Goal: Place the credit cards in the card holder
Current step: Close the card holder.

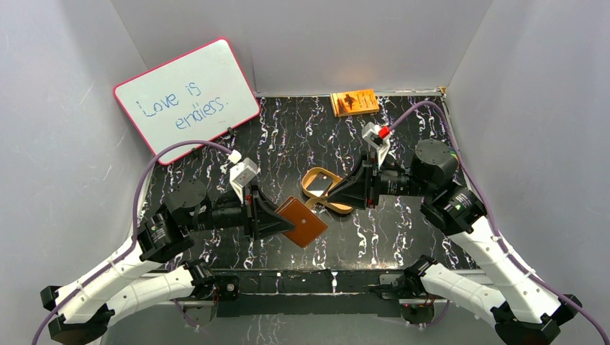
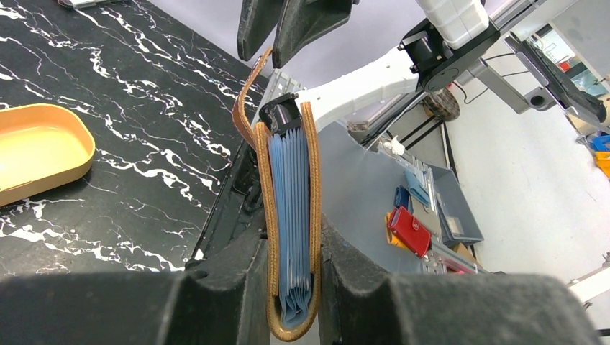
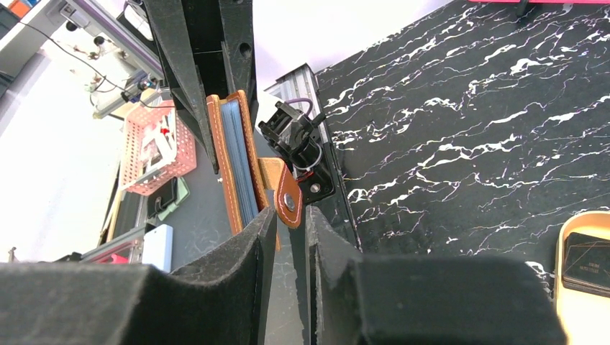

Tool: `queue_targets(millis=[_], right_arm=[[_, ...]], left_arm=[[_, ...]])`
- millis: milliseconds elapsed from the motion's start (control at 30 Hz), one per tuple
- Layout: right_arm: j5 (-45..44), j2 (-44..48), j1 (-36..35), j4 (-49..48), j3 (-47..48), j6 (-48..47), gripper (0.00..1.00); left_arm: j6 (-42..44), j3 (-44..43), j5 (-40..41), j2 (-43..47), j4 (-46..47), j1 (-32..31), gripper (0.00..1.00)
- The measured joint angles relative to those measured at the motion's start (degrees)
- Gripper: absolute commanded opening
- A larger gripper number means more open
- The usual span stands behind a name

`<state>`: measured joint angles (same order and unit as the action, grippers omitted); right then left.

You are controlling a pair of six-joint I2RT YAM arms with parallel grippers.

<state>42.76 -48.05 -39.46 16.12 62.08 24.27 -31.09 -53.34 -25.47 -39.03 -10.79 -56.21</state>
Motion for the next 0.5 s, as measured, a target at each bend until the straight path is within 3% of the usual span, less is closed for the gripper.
queue_targets(millis=[200, 500], right_arm=[[0.0, 0.0, 0.0, 0.0, 0.0, 0.4, 0.4], [0.1, 0.0, 0.0, 0.0, 0.0, 0.9, 0.24]], left_arm=[[0.0, 0.0, 0.0, 0.4, 0.0, 0.0, 0.0], [0.0, 0.0, 0.1, 0.3, 0.0, 0.0, 0.0]])
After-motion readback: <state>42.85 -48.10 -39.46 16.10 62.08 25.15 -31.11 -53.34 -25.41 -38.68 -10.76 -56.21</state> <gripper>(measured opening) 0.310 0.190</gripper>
